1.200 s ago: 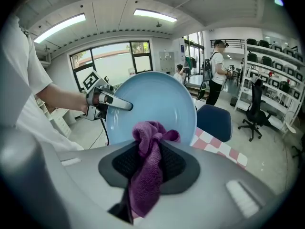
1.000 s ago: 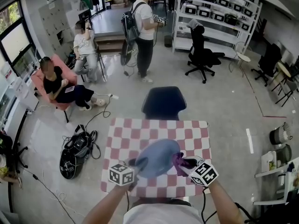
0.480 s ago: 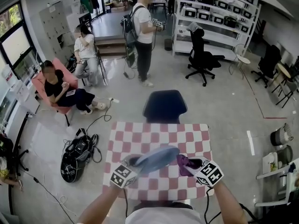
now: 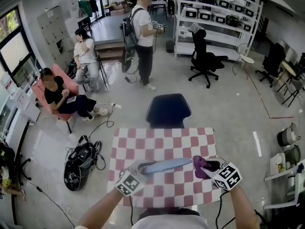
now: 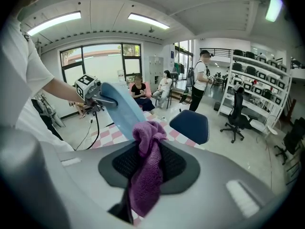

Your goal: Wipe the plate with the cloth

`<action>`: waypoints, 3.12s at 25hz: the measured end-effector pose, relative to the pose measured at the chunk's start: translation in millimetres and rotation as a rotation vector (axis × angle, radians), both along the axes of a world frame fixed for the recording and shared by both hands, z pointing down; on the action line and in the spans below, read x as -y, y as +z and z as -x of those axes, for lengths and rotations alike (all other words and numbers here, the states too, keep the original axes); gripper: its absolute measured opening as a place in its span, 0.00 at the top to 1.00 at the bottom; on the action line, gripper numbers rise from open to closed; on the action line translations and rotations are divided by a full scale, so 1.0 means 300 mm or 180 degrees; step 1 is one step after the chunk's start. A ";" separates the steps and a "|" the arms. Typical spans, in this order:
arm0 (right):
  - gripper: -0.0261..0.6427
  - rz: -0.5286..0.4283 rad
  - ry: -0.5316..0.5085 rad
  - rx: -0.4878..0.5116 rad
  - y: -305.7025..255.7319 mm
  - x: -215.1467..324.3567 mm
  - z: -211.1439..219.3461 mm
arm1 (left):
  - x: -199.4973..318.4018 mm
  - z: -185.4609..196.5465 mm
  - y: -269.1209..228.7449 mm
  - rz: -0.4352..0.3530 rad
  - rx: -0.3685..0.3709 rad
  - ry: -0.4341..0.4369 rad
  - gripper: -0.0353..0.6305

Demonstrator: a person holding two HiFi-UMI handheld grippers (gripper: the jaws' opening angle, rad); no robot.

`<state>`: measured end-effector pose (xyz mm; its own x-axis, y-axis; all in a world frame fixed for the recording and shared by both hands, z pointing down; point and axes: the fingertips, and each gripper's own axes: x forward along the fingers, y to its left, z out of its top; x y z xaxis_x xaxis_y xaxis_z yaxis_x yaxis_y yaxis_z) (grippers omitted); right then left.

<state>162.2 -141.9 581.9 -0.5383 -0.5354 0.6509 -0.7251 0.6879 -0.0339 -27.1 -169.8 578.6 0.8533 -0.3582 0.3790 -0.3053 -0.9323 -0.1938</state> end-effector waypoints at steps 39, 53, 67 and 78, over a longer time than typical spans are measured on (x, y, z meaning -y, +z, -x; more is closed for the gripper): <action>0.81 -0.0079 -0.0463 0.0034 -0.152 -0.061 0.116 | -0.093 -0.244 -0.099 -0.2481 0.0665 0.0944 0.87; 0.81 -0.0335 -0.1060 0.0415 -0.273 -0.129 0.465 | -0.038 -0.292 -0.020 -0.2200 0.0869 0.0921 0.87; 0.81 -0.0358 -0.0821 0.0618 -0.273 -0.099 0.224 | -0.047 -0.233 -0.106 -0.2391 0.0702 0.0681 0.87; 0.81 -0.0124 -0.0240 0.0738 -0.151 0.022 -0.036 | -0.132 -0.255 -0.189 -0.2625 0.0520 0.0747 0.87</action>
